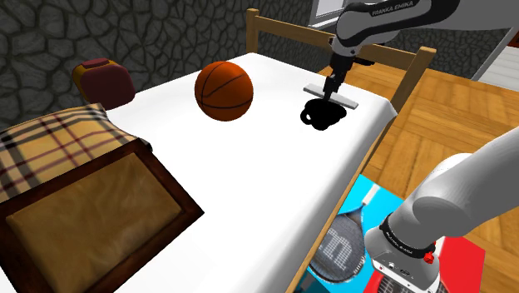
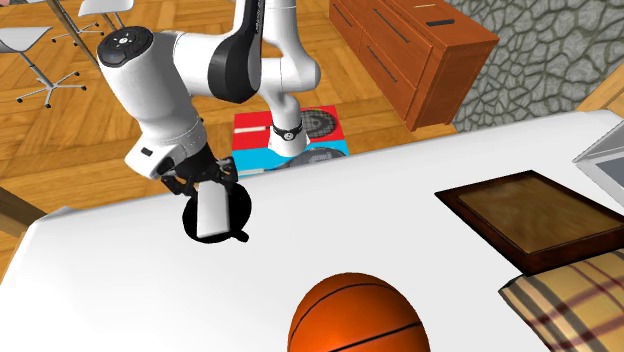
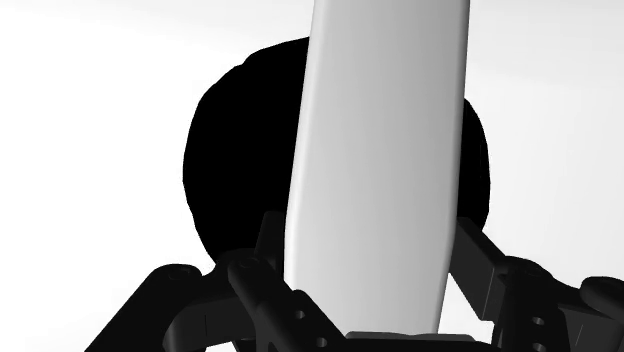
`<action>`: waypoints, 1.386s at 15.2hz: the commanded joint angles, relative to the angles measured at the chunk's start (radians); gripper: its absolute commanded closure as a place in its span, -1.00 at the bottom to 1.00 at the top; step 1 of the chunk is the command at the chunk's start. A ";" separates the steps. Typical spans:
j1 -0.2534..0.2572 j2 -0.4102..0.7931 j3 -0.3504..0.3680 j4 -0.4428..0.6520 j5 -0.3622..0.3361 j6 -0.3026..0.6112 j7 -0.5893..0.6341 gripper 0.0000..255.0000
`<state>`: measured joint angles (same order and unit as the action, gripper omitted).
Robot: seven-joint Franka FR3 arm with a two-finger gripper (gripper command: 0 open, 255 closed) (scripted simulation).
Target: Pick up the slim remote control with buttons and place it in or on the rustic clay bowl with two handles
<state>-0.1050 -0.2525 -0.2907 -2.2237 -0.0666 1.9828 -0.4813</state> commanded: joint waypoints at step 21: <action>-0.001 0.041 -0.010 -0.081 0.007 0.122 -0.010 -1.00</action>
<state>-0.1059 -0.2115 -0.3007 -2.3047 -0.0598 2.1044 -0.4910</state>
